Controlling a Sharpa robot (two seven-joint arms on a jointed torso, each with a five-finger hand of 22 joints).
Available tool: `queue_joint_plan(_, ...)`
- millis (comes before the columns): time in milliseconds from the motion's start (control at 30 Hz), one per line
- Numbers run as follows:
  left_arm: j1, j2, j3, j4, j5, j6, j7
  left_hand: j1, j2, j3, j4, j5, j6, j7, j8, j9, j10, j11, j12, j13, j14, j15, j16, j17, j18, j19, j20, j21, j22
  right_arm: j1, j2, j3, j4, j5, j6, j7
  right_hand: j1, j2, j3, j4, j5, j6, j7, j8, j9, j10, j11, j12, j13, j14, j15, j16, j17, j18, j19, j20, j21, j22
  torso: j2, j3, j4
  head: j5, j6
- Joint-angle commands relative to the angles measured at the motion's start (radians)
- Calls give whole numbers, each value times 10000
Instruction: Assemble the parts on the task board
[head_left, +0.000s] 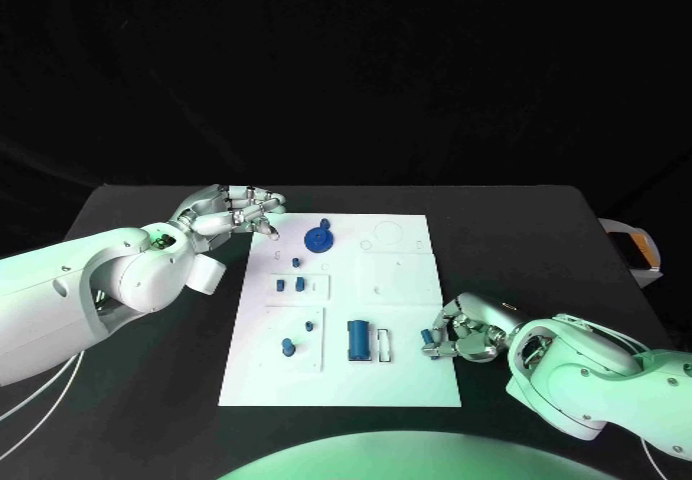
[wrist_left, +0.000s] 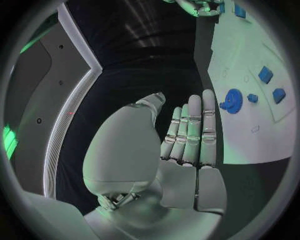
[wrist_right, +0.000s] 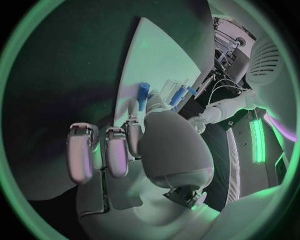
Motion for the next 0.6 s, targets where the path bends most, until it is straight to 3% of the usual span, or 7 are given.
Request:
queue_joint_plan(33,0,-1,5,33,55,172,78,-2,33,-21,44,27,-29,164,50,-13,-82,19,58,-16,-81,13,64,9,110,65,39,-60,-9,-147,128,-67,-136,-680,336,-239,523,214,65,-126,-273,9,43,-141,-81,47,-42,-68,-157,811,0,18,1425,-151,710,-25,29,2336,12,9,11,12,-30)
queue_joint_plan(100,0,-11,5,34,55,170,76,-2,33,-21,44,27,-29,164,50,-13,-82,19,58,-16,-81,13,64,9,110,65,39,-60,-9,-182,199,-66,-169,-835,366,-275,937,301,237,-236,-644,47,22,-198,-119,45,-62,-72,-153,812,-17,18,1433,-154,714,-39,43,2340,7,6,14,18,-35)
queue_joint_plan(333,0,-19,5,38,55,166,68,-2,33,-21,44,27,-29,164,50,-13,-82,19,58,-16,-81,13,64,9,110,65,39,-60,-9,-236,344,-66,-210,-1206,563,-385,1929,361,857,-591,-719,206,-30,-384,-297,25,-115,-88,-143,823,-63,34,1495,-168,734,-86,110,2358,-6,-7,1,36,-46)
queue_joint_plan(533,0,-24,5,36,55,165,54,9,42,-24,54,30,-26,164,59,-17,-90,19,68,-19,-88,12,66,10,112,67,40,-72,-17,-249,370,-65,-212,-1347,579,-507,2401,281,1876,-664,-242,441,-57,-636,-571,-6,-145,-132,-150,825,-87,36,1518,-173,740,-112,134,2365,-11,-13,2,45,-46)
queue_joint_plan(600,0,-30,5,37,55,162,50,9,42,-24,54,30,-26,164,59,-17,-90,19,68,-19,-88,12,66,10,112,67,40,-72,-17,-250,363,-64,-190,-1282,499,-498,2257,148,2490,-550,275,385,-44,-695,-586,8,-154,-150,-159,828,-79,37,1529,-175,742,-116,144,2367,-8,-10,14,43,-47)
